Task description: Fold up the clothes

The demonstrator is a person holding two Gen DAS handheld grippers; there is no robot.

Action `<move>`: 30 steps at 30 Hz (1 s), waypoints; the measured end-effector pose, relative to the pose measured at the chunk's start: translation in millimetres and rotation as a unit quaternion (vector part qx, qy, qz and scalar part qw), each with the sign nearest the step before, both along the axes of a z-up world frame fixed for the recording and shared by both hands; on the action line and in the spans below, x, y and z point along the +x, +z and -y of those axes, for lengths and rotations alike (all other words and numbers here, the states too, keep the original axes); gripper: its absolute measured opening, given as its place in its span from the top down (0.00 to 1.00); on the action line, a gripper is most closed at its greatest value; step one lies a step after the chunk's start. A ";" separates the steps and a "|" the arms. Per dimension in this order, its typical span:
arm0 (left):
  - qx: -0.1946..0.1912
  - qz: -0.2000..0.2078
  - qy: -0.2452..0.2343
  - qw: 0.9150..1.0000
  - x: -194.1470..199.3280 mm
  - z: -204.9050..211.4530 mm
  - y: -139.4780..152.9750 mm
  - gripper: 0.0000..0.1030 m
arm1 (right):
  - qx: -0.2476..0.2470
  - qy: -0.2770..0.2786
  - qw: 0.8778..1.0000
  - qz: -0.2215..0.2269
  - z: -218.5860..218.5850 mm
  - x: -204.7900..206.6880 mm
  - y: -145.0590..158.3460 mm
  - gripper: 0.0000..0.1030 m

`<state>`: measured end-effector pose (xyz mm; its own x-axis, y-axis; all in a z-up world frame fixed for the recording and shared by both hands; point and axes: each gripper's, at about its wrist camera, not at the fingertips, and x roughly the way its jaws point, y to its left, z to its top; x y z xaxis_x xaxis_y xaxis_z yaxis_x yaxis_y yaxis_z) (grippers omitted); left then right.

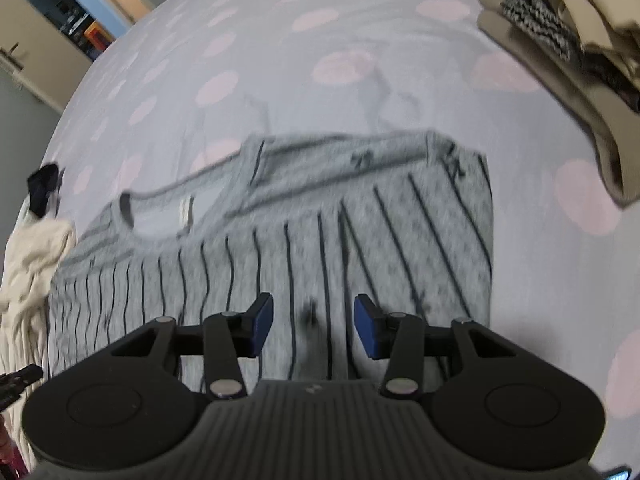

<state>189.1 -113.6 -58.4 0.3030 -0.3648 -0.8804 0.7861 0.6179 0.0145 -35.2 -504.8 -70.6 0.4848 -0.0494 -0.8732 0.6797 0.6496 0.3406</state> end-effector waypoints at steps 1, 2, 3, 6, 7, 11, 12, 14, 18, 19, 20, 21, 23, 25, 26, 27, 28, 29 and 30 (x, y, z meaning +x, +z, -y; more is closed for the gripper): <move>0.007 0.006 -0.009 1.000 -6.5 0.3 -4.5 0.72 | 0.002 0.003 1.000 -0.004 -4.2 -4.0 -1.3 0.53; 0.012 0.011 -0.019 1.000 -12.8 1.0 -8.8 0.72 | 0.005 0.005 1.000 -0.007 -8.0 -8.3 -3.2 0.53; 0.017 0.015 -0.028 0.999 -19.2 1.6 -13.0 0.72 | 0.008 0.005 1.000 -0.010 -11.3 -12.2 -5.3 0.54; 0.024 0.040 -0.050 0.998 -35.0 6.3 -18.3 0.72 | 0.024 0.003 1.000 -0.014 -18.7 -20.3 -12.6 0.55; 0.025 0.044 -0.049 0.997 -36.8 7.5 -19.5 0.72 | 0.027 0.001 0.999 -0.017 -20.7 -21.4 -15.4 0.55; 0.024 0.047 -0.027 0.998 -35.8 10.3 -22.2 0.95 | 0.045 -0.020 0.999 -0.025 -24.2 -24.4 -23.3 0.85; 0.018 0.041 -0.019 0.999 -35.1 9.5 -20.4 0.97 | 0.052 -0.030 0.998 -0.024 -23.7 -25.6 -23.9 0.96; 0.028 0.054 -0.022 0.998 -38.3 9.7 -16.9 0.98 | 0.057 -0.045 0.997 -0.020 -22.8 -29.2 -18.0 0.97; 0.040 0.042 -0.011 0.998 -33.8 7.8 -19.6 0.99 | 0.024 -0.029 0.999 -0.031 -26.0 -29.4 -5.0 0.97; 0.043 0.039 -0.007 0.998 -32.3 7.3 -20.5 0.99 | 0.026 -0.028 0.999 -0.038 -25.8 -29.4 -7.6 0.97; 0.045 0.035 -0.004 0.998 -30.8 6.7 -21.4 0.98 | 0.021 -0.028 0.998 -0.049 -25.6 -29.0 -11.1 1.00; 0.048 0.032 -0.001 0.998 -30.1 7.1 -21.1 0.98 | 0.010 -0.028 0.998 -0.063 -25.5 -28.1 -14.5 0.99; 0.051 0.029 0.005 0.998 -30.1 7.4 -16.4 0.97 | -0.005 -0.032 0.997 -0.075 -22.2 -29.9 -17.2 0.94; 0.055 0.027 0.015 0.998 -30.8 4.1 -10.5 0.96 | -0.013 -0.037 0.996 -0.079 -17.8 -33.7 -16.6 0.90; 0.055 0.026 0.018 0.998 -31.5 1.3 -7.8 0.96 | -0.011 -0.039 0.996 -0.074 -15.8 -36.7 -13.0 0.86; 0.056 0.024 0.022 0.998 -32.2 -1.6 -5.1 0.92 | -0.013 -0.038 0.997 -0.067 -14.9 -40.2 -9.0 0.71; 0.055 0.017 0.022 0.998 -33.6 -5.4 -3.0 0.88 | -0.017 -0.033 0.997 -0.060 -15.5 -43.4 -4.8 0.65; 0.052 0.007 0.020 0.998 -35.9 -8.8 -1.5 0.83 | -0.024 -0.024 0.998 -0.056 -17.5 -45.9 -0.7 0.65; 0.049 -0.002 0.017 0.999 -38.4 -11.8 -0.2 0.80 | -0.031 -0.014 0.998 -0.055 -19.9 -48.1 2.4 0.64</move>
<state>150.6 -101.8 -58.6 0.3096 -0.2670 -0.9126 0.7647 0.6403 0.0721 -83.4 -484.9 -68.2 0.3838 -0.1172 -0.9159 0.7296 0.6465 0.2230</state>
